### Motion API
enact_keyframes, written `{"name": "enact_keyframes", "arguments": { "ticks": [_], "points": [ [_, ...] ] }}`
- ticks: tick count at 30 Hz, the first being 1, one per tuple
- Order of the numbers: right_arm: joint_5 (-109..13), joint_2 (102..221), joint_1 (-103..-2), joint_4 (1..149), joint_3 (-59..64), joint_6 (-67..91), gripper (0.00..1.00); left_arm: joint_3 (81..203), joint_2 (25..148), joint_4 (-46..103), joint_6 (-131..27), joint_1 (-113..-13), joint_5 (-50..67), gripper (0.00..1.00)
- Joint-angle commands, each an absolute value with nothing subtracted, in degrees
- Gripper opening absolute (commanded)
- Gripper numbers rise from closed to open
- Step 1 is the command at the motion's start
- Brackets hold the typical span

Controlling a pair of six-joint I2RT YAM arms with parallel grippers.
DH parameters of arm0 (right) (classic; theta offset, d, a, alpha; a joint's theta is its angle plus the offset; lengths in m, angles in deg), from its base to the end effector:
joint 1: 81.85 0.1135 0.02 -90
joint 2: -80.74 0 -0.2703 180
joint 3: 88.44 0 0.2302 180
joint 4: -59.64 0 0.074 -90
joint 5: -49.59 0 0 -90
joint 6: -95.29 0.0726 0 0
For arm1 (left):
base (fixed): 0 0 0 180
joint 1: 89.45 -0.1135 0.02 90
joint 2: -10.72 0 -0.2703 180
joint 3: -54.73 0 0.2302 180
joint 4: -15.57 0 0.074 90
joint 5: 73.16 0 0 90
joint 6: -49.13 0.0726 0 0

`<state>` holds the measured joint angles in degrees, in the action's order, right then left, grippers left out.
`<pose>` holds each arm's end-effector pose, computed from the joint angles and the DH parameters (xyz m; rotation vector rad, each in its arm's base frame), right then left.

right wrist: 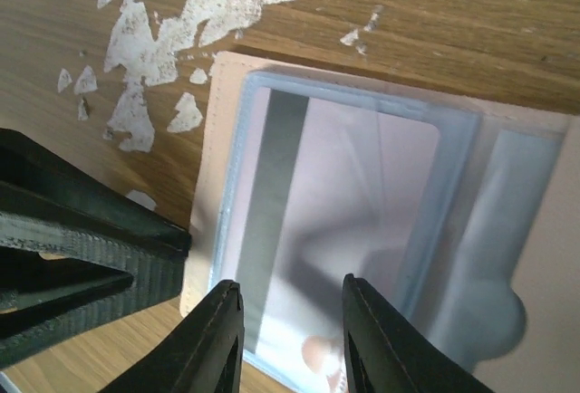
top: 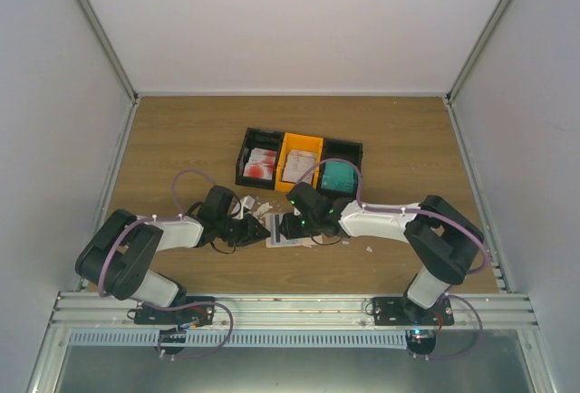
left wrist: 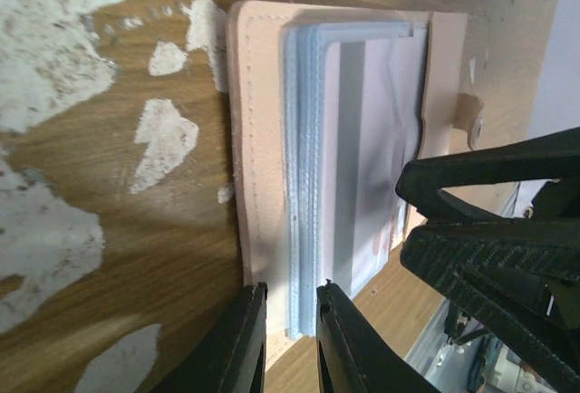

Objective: Put the credit cards into the card holder
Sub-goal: Insert the credit card into the card holder, then turn over the card slot in the card holder.

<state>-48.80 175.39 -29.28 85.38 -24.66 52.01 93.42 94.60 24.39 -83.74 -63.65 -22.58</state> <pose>0.1859 0.2604 0.1430 -0.2024 2.7655 0.7653 0.1869 -0.1415 0.1137 -0.0904 2.7283 -1.2989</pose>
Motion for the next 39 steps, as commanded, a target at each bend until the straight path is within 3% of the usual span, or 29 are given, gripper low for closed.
{"name": "enact_keyframes", "arguments": {
  "ticks": [1,6,8,13,26,39],
  "points": [
    [-49.97,177.55,-28.65,84.67,-22.39,51.36,0.30,94.89,94.54,24.62,-82.23,-63.25,-19.15,0.20],
    [-47.68,177.30,-28.67,85.44,-22.24,52.05,0.31,95.06,92.61,26.15,-81.50,-63.33,-17.72,0.20],
    [-45.92,176.14,-28.58,86.04,-22.68,52.69,0.35,95.19,91.80,26.49,-81.31,-63.27,-17.77,0.21],
    [-42.17,174.18,-28.64,89.10,-23.32,54.40,0.40,95.89,91.87,24.92,-81.15,-63.22,-21.40,0.28],
    [-43.29,178.61,-28.69,91.73,-22.92,54.59,0.14,97.17,95.63,23.04,-81.21,-63.00,-24.12,0.27],
    [-41.10,180.16,-28.68,94.33,-23.13,55.52,0.00,98.57,97.48,24.17,-80.20,-62.91,-24.23,0.33]
  ]
}}
